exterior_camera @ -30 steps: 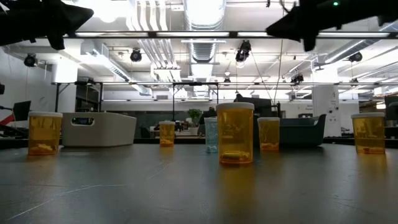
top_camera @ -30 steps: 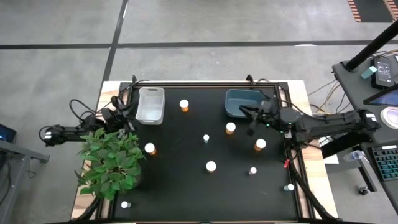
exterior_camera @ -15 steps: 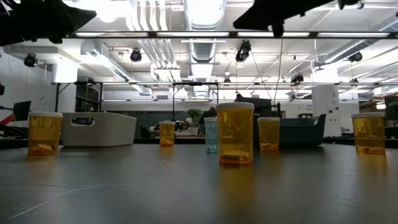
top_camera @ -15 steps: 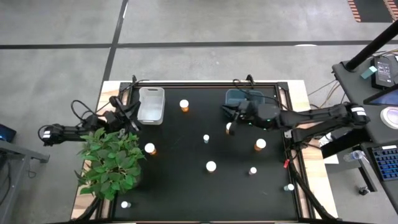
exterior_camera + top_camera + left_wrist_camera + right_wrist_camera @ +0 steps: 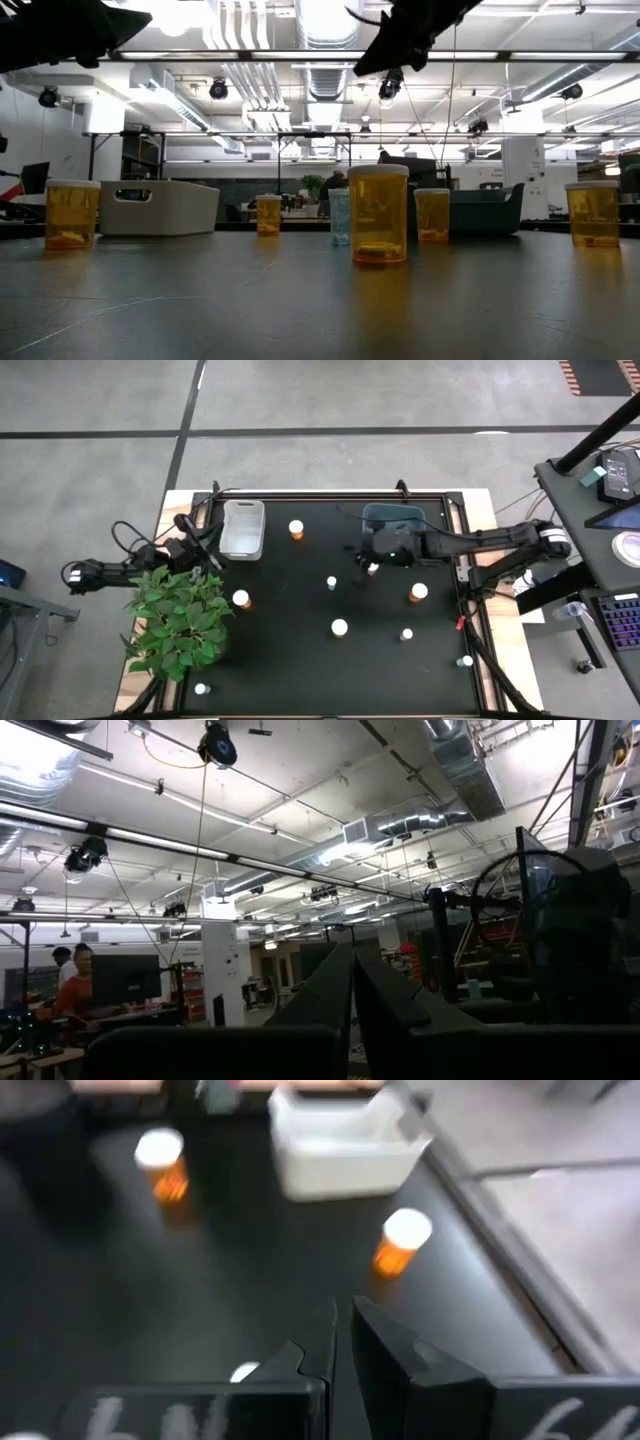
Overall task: Pick and place medicine bottles into bin by pill shape (circle, oval)
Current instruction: Put the small blue pill bottle into the blue bin
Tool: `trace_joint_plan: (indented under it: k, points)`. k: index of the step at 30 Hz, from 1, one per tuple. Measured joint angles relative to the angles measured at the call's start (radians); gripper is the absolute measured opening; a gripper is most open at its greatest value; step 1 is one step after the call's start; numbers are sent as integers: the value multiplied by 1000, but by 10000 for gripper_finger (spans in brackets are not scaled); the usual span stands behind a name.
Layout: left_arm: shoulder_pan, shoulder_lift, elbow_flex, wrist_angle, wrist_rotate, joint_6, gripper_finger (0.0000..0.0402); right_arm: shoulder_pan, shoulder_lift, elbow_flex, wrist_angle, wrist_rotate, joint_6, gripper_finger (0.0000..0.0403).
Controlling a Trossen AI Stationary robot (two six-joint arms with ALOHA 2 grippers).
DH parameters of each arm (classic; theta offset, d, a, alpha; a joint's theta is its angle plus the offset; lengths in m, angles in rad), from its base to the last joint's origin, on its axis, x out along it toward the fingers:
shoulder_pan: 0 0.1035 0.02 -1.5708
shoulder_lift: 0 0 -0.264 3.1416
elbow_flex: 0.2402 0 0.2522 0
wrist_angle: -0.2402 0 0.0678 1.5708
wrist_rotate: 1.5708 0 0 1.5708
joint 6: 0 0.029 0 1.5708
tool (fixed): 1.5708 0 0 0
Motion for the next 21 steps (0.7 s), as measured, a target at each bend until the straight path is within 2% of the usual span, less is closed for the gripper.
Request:
trace_joint_plan:
  k: [2,5,14,21]
  points:
    - [0,0,0,0,0,21,0,0,29,24,-60,-63,-7,28]
    - [0,2,0,1,0,25,0,0,67,39,-97,-105,-7,28]
    - [0,1,0,3,0,24,0,-1,155,47,-95,-109,20,29]
    - [0,4,0,7,0,24,0,-1,163,51,-92,-109,24,40]
